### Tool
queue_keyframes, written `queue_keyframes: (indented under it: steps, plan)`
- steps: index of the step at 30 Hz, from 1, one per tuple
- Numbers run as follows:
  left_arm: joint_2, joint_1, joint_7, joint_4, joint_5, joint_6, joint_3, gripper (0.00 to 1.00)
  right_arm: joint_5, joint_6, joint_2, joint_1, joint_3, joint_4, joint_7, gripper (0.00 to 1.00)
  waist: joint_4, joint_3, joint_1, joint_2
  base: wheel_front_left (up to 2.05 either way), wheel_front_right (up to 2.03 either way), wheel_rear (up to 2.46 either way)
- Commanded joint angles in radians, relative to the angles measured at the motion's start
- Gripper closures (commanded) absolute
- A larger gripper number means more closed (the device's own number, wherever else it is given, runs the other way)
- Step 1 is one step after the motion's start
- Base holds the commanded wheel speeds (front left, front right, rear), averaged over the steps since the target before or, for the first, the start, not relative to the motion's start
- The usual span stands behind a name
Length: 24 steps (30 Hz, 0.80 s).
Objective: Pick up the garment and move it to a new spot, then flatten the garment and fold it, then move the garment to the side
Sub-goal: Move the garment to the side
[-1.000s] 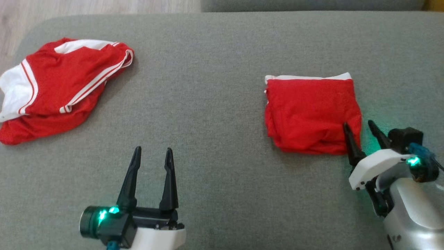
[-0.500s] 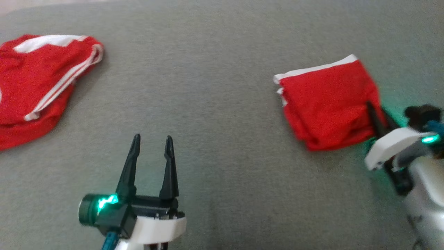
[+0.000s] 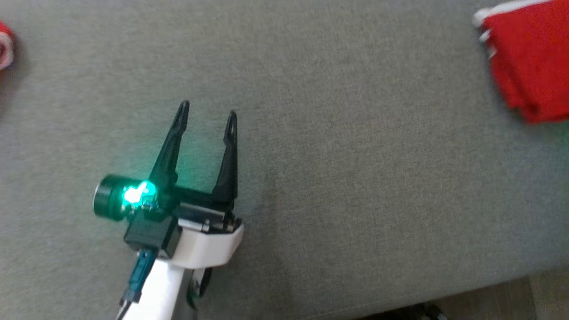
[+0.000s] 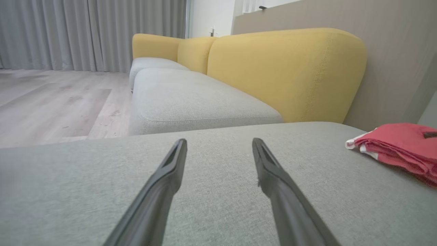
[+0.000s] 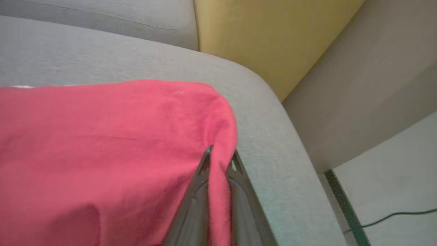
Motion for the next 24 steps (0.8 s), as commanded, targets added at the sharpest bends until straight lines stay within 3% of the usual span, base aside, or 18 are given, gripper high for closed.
queue_keyframes:
  steps: [1,6,7,9,13,18,24]
  plan:
    - [-0.004,-0.025,-0.005,-0.026,0.014,-0.006,0.021,0.0,-0.014,-0.001,-0.056,-0.007,-0.019,-0.012,-0.014,1.0,-0.036,0.082,-0.0003,0.0001,0.0,0.0,0.0]
    - [-0.004,-0.068,-0.005,-0.02,0.026,-0.013,0.024,0.0,-0.079,-0.001,-0.085,-0.031,-0.121,-0.006,-0.023,1.0,-0.046,0.128,-0.0003,0.0001,0.0,0.0,0.0]
    - [-0.004,-0.073,-0.005,-0.019,0.026,-0.014,0.025,0.0,-0.103,-0.001,-0.086,-0.034,-0.143,-0.008,-0.032,0.77,-0.048,0.133,-0.0003,0.0001,0.0,0.0,0.0]
    - [-0.004,-0.082,-0.005,-0.014,0.024,-0.017,0.026,0.0,-0.155,-0.001,-0.076,-0.038,-0.194,-0.011,-0.047,0.0,-0.051,0.139,-0.0003,0.0001,0.0,0.0,0.0]
    - [-0.004,-0.094,-0.005,-0.003,0.018,-0.022,0.023,0.0,-0.257,-0.001,-0.044,-0.041,-0.275,-0.035,-0.093,0.0,-0.048,0.137,-0.0003,0.0001,0.0,0.0,0.0]
    - [-0.004,-0.103,-0.005,0.013,-0.001,-0.019,0.008,0.0,-0.4,-0.001,0.066,-0.015,-0.373,-0.124,-0.142,0.0,-0.022,0.094,-0.0003,0.0001,0.0,0.0,0.0]
    - [-0.004,-0.074,-0.005,0.034,-0.049,0.014,0.009,0.0,-0.393,-0.001,0.235,0.073,-0.299,-0.251,-0.154,0.0,0.031,0.004,-0.0003,0.0001,0.0,0.0,0.0]
